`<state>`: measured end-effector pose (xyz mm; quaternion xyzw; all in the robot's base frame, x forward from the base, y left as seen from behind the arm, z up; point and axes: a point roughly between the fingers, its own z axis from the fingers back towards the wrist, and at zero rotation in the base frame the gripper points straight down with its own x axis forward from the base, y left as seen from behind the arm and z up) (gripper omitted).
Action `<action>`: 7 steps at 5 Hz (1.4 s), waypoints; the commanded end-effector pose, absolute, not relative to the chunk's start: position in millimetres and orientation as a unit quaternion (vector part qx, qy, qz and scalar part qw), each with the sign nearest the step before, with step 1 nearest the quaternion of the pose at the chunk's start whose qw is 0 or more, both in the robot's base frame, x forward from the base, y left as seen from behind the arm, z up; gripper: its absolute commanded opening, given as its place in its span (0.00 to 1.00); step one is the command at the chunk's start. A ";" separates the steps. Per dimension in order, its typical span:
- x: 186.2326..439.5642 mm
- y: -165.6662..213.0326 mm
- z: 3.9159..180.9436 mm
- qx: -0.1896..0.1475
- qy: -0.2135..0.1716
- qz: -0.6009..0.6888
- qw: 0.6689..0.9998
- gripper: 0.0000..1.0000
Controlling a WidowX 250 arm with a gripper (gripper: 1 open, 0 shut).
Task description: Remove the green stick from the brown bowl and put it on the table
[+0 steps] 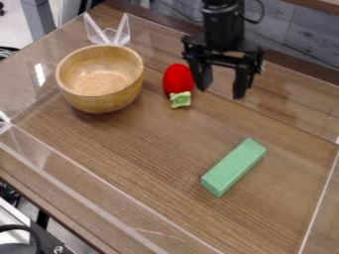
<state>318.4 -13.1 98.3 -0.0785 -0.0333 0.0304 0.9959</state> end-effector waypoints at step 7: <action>283.2 21.7 81.8 -0.066 -0.014 -0.003 0.998 1.00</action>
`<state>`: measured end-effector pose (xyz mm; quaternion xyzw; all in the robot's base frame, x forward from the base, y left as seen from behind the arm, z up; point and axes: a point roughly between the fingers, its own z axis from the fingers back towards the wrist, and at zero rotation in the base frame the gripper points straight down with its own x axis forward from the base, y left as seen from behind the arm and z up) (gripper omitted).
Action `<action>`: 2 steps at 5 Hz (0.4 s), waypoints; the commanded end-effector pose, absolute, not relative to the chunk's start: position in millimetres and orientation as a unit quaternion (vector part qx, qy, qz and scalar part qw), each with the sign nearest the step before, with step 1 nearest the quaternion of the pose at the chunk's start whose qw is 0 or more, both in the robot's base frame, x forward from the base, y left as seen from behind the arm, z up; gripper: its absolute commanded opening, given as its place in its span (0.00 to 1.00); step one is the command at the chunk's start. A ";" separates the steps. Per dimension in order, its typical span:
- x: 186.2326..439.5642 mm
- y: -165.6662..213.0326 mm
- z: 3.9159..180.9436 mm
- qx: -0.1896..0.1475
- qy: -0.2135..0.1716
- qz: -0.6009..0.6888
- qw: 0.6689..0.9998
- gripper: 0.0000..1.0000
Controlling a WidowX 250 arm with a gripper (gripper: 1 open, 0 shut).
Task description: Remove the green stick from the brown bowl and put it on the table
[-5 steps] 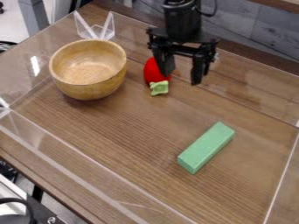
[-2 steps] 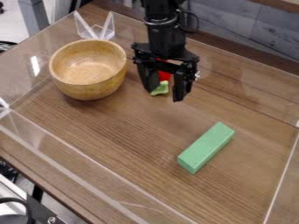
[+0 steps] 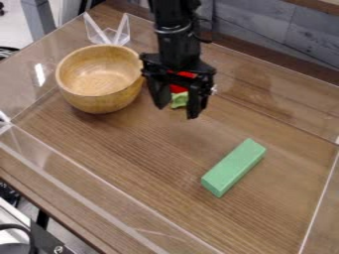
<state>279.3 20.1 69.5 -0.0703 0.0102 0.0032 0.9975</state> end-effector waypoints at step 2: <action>269.0 33.8 64.0 -0.063 0.006 -0.045 0.997 1.00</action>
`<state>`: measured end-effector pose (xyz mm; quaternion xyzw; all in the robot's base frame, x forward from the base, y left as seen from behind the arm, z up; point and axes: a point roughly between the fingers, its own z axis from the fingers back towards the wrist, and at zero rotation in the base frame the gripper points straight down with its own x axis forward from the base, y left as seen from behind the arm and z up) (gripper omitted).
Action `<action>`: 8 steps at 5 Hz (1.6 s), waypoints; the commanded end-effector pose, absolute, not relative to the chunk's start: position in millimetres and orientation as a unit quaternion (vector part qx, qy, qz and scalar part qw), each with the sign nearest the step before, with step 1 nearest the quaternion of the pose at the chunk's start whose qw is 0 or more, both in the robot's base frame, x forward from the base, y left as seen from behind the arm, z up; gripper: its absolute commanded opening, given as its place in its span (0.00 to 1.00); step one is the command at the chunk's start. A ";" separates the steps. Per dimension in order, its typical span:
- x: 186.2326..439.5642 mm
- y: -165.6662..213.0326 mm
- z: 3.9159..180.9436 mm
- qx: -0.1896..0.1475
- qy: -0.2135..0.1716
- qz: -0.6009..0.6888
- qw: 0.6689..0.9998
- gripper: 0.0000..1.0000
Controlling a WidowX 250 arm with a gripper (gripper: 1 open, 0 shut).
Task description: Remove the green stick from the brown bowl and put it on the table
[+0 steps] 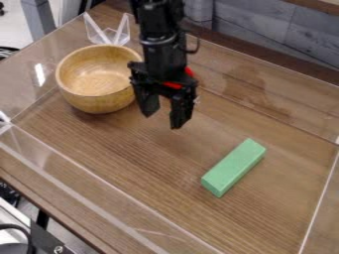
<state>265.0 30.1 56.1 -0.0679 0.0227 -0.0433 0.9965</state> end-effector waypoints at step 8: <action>230.2 46.5 34.0 -0.097 0.026 -0.190 0.977 0.00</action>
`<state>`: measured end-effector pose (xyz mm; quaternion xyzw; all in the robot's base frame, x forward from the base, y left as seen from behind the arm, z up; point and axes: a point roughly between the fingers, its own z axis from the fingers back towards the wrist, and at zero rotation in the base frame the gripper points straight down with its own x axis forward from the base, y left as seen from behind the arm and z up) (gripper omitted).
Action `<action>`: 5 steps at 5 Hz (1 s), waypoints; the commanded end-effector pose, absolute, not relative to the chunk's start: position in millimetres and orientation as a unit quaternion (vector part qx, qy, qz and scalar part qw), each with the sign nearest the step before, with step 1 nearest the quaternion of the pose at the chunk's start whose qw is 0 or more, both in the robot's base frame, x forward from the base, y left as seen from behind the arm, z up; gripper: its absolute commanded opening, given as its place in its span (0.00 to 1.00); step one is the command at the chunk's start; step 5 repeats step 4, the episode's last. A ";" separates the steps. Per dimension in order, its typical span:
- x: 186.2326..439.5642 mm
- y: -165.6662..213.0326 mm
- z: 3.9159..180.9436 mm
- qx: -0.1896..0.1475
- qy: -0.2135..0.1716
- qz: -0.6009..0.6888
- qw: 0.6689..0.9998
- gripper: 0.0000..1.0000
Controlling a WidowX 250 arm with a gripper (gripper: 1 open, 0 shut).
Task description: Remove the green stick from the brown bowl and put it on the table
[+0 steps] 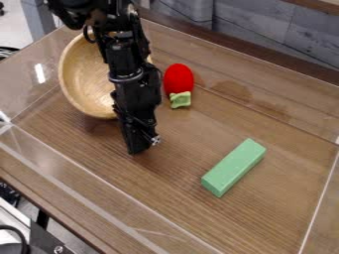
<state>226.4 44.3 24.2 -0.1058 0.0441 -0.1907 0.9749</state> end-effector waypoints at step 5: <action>243.9 46.7 25.0 -0.129 0.033 -0.111 0.985 0.00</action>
